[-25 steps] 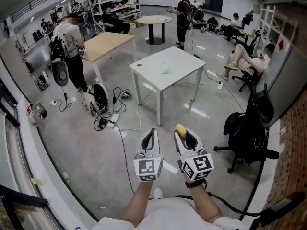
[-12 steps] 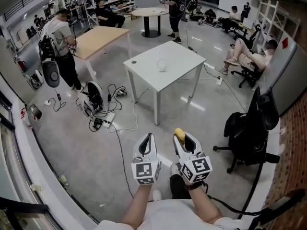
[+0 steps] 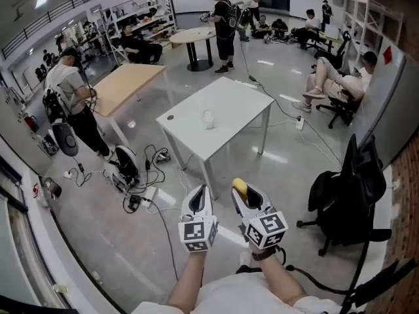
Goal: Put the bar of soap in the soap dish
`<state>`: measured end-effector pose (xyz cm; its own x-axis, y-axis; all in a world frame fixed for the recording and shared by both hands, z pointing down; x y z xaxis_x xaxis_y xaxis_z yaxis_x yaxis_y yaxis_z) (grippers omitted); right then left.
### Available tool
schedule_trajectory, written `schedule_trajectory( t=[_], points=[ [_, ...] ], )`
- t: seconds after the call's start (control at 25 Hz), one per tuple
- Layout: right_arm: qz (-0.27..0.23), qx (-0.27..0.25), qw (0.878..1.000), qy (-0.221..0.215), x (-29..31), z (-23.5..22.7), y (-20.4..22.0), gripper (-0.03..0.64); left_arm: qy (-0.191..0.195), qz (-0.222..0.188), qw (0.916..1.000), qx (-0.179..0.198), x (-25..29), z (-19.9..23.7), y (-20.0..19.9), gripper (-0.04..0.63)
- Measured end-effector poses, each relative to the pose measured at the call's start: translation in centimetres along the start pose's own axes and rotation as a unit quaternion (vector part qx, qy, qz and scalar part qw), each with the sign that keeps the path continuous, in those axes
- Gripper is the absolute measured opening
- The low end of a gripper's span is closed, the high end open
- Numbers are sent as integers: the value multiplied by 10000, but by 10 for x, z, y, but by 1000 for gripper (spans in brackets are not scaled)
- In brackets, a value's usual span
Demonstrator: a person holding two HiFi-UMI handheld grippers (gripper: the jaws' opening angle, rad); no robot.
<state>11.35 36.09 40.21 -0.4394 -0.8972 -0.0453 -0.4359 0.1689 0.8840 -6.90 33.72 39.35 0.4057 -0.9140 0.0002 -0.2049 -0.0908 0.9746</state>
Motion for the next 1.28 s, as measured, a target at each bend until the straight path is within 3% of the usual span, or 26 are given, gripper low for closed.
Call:
schedule_trajectory(
  t=[0.2,0.32,0.44,0.72,1.08,1.28],
  points=[
    [64,-110,9999,58,35,-40,-2,125,-635,-375,9973,-31,45,5,13,0],
    [443,86,9989,-113,64,-53,3,124,-970,-197,9950,-125,57,13,17,0],
    [674,110,9973,-267,85,-53,4,124,-1059,-126,9942,-125,66,16,17,0],
    [560,174,9982,-96,138,-59,5,124,-684,-96,9976,104,111,48,24,0],
    [357,-61,9993,22,273,-97,-22,124,-499,-245,9978,354,232,135,39,0],
    [130,-174,9996,170,316,-114,-40,124,-219,-388,9985,306,282,156,46,0]
  ],
)
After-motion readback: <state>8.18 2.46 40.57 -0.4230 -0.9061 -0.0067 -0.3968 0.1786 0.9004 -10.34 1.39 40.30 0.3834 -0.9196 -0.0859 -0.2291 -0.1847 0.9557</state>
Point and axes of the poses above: the fingertips, and each gripper's own axes: x forward along the fingers, z to its left, y out of its underside, the point moved 10 cm from there along -x, backward along the fingers, and after that the axes turned 14 degrees about x, right-handed, at the moved point
